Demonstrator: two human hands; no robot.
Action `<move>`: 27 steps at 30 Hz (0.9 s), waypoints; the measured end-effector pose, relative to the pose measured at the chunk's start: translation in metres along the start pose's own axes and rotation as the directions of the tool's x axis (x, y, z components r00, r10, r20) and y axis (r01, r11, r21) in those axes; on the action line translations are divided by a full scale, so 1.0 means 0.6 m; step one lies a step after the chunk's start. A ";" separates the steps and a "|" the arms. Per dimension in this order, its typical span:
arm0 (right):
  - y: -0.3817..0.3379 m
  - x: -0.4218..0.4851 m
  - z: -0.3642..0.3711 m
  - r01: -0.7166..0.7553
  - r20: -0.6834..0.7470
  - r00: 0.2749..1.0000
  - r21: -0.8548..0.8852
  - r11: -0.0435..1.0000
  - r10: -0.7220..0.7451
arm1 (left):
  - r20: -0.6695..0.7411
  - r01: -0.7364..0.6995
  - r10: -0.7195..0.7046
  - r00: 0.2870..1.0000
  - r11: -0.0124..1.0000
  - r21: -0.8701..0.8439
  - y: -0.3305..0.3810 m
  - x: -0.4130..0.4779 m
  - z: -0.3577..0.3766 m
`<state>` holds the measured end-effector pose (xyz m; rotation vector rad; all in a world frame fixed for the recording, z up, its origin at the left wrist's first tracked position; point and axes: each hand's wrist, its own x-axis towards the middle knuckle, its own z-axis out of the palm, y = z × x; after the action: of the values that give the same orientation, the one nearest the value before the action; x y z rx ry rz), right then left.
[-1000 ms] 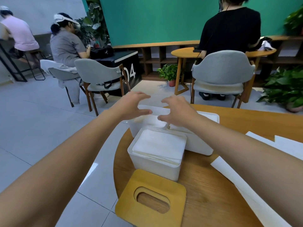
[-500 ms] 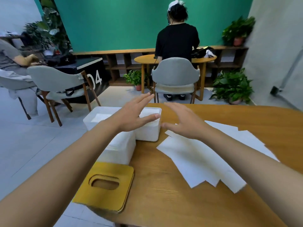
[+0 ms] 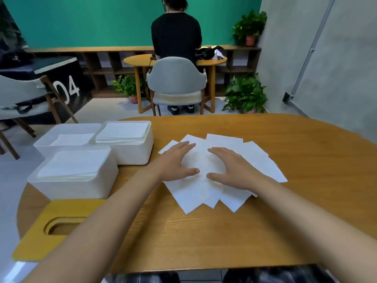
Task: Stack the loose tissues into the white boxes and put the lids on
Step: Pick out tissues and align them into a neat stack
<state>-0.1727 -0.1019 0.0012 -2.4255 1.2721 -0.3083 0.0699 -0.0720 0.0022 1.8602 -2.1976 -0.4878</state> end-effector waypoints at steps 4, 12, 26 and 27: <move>0.017 -0.009 0.010 -0.025 0.004 1.000 0.032 0.999 0.025 | 0.037 0.088 -0.088 0.995 0.996 -0.003 -0.006 0.012 0.033; 0.041 -0.011 0.023 -0.082 -0.011 0.997 0.079 0.994 0.083 | -0.145 0.131 -0.134 0.980 0.991 -0.028 0.002 0.002 0.046; 0.050 0.052 0.070 0.208 -0.299 0.942 0.168 0.964 -0.151 | -0.373 0.019 -0.070 0.925 0.990 -0.140 -0.014 0.011 0.085; 0.049 0.054 0.073 0.210 -0.280 0.947 0.160 0.965 -0.160 | -0.380 0.003 -0.063 0.923 0.988 -0.156 -0.017 0.011 0.085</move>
<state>-0.1601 -0.1338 -0.0507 -2.4010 1.0599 -0.7944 0.0588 -0.0745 -0.0486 1.7402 -1.8213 -0.2592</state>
